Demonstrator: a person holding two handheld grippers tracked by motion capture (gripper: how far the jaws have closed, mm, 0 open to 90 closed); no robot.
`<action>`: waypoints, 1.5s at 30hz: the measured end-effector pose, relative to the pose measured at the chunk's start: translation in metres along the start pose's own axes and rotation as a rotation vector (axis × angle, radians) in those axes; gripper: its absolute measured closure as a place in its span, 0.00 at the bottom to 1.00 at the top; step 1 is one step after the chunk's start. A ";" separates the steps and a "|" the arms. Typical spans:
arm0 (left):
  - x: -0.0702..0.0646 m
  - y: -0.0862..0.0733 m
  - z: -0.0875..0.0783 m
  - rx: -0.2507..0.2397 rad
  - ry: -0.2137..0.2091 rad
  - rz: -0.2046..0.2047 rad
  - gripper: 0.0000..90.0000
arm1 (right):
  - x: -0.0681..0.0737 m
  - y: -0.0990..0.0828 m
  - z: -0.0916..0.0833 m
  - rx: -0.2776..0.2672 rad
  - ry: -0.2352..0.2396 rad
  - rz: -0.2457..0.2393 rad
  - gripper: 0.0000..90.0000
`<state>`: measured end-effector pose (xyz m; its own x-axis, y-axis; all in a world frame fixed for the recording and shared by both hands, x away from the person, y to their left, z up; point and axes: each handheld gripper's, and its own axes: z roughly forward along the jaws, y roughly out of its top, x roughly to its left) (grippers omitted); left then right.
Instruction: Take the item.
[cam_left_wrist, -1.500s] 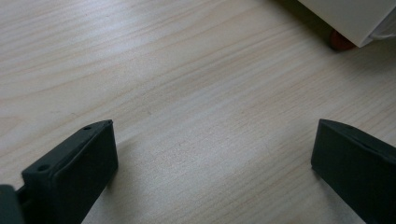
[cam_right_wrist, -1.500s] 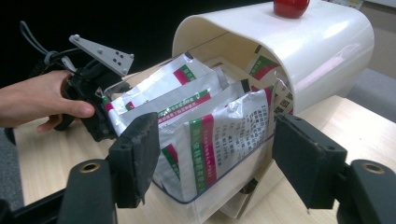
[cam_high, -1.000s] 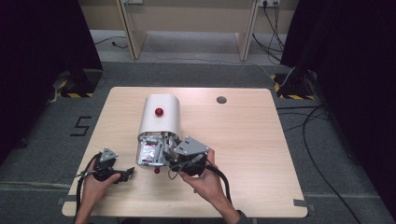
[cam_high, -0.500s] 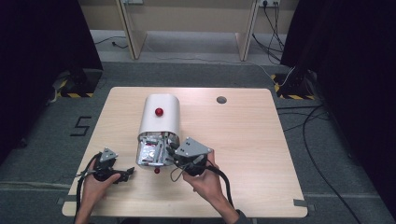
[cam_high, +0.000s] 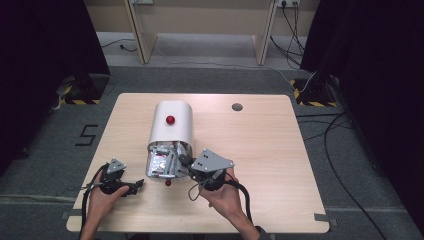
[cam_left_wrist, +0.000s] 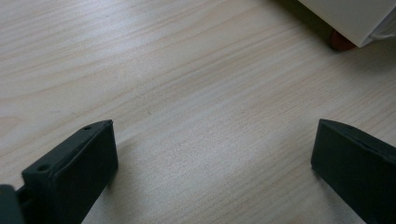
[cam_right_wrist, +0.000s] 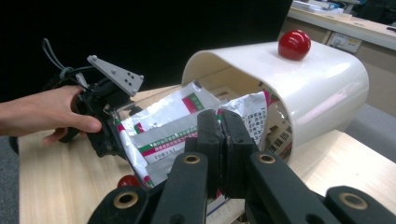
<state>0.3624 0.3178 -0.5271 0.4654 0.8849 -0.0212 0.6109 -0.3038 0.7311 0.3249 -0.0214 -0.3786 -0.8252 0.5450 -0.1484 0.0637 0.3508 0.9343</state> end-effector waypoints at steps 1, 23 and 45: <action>0.000 0.000 0.000 0.000 0.000 0.000 0.00 | 0.000 0.001 -0.001 -0.002 0.002 0.000 0.99; 0.000 0.000 0.000 0.001 0.000 0.000 0.00 | -0.003 0.018 -0.034 -0.098 0.040 -0.019 1.00; 0.000 0.000 0.000 0.001 0.000 0.000 0.00 | -0.040 0.004 -0.076 -0.129 -0.071 0.013 1.00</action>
<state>0.3623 0.3178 -0.5271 0.4651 0.8850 -0.0208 0.6113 -0.3041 0.7307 0.3157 -0.0999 -0.3441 -0.7826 0.6030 -0.1545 -0.0025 0.2452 0.9695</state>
